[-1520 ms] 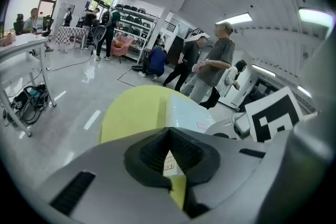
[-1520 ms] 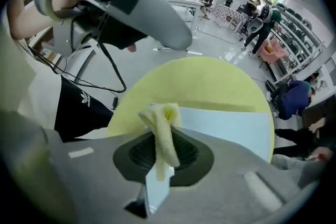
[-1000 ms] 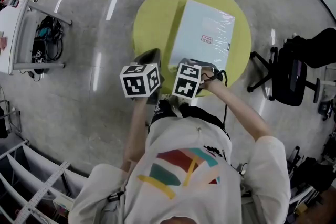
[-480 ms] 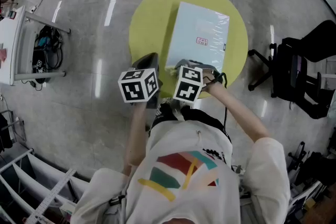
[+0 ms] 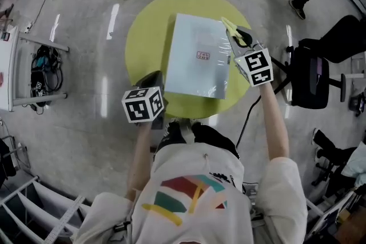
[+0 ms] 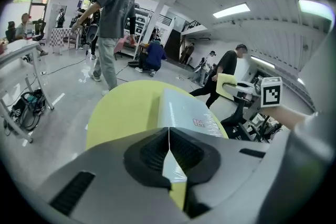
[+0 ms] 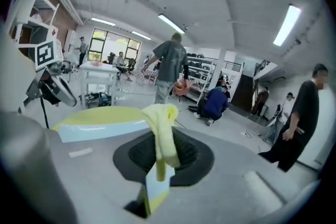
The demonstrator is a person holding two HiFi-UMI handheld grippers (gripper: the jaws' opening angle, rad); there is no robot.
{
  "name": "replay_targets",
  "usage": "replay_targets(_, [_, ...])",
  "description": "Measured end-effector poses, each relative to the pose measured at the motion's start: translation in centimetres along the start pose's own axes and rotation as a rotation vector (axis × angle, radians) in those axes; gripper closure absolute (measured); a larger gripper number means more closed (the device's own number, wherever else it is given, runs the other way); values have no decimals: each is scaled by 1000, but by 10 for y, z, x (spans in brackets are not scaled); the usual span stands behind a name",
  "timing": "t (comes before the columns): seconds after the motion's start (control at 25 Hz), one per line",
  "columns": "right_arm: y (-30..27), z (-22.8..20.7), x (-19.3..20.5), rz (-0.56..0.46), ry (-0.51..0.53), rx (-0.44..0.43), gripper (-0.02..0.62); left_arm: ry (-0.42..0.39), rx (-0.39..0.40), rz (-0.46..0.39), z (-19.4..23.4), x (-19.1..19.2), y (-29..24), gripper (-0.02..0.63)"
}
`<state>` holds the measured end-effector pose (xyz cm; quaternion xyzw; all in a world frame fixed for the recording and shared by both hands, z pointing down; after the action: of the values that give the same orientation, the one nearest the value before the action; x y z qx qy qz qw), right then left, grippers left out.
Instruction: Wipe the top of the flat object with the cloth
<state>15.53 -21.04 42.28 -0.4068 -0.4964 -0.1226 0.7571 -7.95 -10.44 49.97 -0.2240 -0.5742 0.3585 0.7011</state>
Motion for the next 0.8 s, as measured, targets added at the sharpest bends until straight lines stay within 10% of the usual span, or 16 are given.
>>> replay_targets(0.4, [-24, -84, 136, -78, -416, 53, 568, -42, -35, 73, -21, 9, -13, 591])
replay_targets(0.8, [-49, -79, 164, -144, -688, -55, 568, -50, -68, 109, -22, 12, -24, 591])
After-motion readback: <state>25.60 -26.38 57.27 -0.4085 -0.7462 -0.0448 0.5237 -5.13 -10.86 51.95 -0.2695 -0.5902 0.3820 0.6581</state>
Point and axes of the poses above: the fingertips, and each gripper's own axes: y backward along the fingers, z to its left, x out of its underside, the point moved 1 cm from there along y, backward along the fingers, and after that the axes turned 12 degrees about -x, right-handed, at the moved point
